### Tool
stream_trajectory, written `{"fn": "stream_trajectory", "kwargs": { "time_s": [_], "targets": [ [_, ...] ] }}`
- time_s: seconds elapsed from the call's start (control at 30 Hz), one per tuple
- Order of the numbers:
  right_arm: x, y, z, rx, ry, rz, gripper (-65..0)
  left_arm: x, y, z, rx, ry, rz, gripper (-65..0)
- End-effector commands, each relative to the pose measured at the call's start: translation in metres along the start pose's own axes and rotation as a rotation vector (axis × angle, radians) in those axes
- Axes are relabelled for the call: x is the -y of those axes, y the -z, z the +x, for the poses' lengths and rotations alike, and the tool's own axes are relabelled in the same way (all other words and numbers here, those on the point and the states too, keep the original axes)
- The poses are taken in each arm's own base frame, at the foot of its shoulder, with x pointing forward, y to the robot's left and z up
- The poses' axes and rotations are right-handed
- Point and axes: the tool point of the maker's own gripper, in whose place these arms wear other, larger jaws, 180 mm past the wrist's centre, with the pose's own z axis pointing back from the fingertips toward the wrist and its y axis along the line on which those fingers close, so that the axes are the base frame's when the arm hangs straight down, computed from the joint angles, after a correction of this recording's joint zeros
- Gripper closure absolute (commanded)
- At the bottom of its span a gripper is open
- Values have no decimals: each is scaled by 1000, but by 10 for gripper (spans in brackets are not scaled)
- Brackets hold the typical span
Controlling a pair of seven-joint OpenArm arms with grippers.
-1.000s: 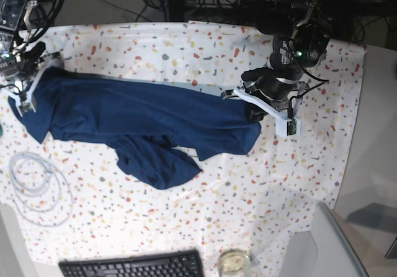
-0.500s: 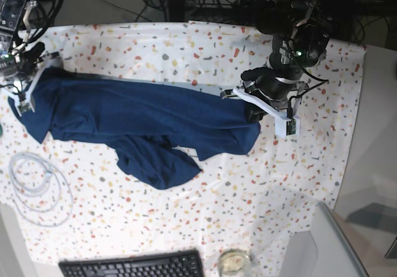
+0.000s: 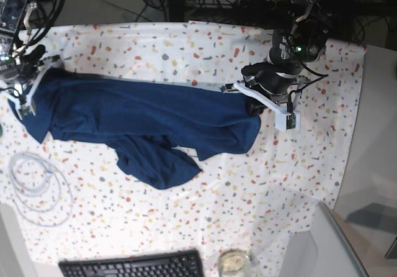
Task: Layout the t-shirt on the table in an organized manner, then fold the t-shirt properly
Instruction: 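Hold the shirt ends with both grippers and lower them onto the cloth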
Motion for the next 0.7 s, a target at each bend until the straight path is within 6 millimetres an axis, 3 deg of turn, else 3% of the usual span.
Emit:
{"fn": "stream_trajectory", "kwargs": {
  "time_s": [0.0,0.3,0.67],
  "targets": [
    [9,-4,9,27,-2,-23,-18,4,-2,13,47,9,-14,0],
    [9,-4,6,25,1,-23,-18,6,-2,12,45,10,-18,0],
    [14,4,26,41,13,-17,-18,4,-3,6,33,8,-13,0]
  ]
}}
